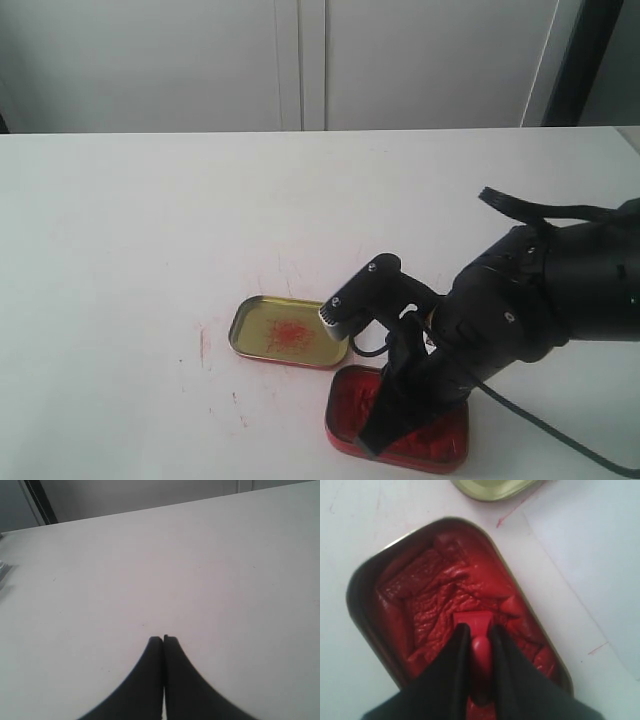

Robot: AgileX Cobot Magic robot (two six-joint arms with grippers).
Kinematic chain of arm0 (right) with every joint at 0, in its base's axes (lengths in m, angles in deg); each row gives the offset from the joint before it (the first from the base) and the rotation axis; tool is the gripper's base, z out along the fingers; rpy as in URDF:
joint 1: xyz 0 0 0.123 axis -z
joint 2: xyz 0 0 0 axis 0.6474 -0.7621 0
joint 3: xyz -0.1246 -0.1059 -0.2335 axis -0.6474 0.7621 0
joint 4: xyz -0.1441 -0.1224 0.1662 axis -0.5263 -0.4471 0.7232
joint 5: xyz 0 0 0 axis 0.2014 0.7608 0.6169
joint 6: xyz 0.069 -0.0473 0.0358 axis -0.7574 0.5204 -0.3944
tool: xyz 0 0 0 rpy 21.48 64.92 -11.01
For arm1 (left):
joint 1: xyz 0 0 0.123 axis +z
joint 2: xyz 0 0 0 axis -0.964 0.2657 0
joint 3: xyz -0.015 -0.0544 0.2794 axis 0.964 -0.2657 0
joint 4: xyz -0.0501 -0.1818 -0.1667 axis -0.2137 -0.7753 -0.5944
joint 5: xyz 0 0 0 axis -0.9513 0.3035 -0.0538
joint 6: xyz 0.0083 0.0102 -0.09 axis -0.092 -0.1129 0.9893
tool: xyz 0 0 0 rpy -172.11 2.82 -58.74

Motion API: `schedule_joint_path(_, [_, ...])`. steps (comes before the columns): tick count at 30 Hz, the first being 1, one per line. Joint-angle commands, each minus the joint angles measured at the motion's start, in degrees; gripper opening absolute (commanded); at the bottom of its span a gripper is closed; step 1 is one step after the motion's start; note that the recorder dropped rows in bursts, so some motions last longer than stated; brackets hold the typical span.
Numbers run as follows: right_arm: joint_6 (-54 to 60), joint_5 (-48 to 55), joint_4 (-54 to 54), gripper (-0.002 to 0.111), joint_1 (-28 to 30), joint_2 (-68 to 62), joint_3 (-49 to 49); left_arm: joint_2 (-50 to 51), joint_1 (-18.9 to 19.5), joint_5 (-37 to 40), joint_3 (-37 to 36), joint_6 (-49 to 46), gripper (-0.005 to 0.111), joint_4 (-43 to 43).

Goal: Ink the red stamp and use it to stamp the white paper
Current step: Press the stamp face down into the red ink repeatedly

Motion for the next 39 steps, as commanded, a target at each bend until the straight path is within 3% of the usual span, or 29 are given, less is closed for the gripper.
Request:
schedule_joint_path(1, [-0.3, 8.2, 0.0, 0.000, 0.1, -2.6, 2.1, -0.2, 0.1, 0.0, -0.2, 0.0, 0.000, -0.2])
schedule_joint_path(8, [-0.3, 13.8, 0.0, 0.000, 0.1, -2.6, 2.6, -0.2, 0.1, 0.0, -0.2, 0.0, 0.000, -0.2])
schedule_joint_path(25, [-0.3, 12.9, 0.0, 0.000, 0.1, -2.9, 3.3, -0.2, 0.1, 0.0, -0.2, 0.0, 0.000, -0.2])
schedule_joint_path(39, [-1.7, 10.8, 0.0, 0.000, 0.1, 7.3, 1.6, -0.2, 0.1, 0.0, -0.2, 0.0, 0.000, -0.2])
